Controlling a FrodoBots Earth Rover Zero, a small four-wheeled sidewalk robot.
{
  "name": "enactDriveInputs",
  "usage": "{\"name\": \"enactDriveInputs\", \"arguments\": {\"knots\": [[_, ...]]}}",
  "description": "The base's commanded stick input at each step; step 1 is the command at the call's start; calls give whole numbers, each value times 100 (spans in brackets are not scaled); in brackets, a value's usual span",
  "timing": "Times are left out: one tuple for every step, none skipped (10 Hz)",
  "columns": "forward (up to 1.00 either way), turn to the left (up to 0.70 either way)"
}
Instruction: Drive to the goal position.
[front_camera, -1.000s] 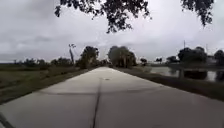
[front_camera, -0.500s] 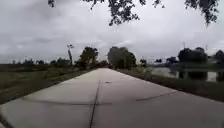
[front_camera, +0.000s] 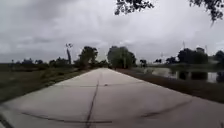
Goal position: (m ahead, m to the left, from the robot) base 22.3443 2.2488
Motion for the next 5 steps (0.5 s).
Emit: {"name": "enactDriveInputs", "arguments": {"knots": [[85,0],[85,0],[85,0],[85,0],[85,0]]}}
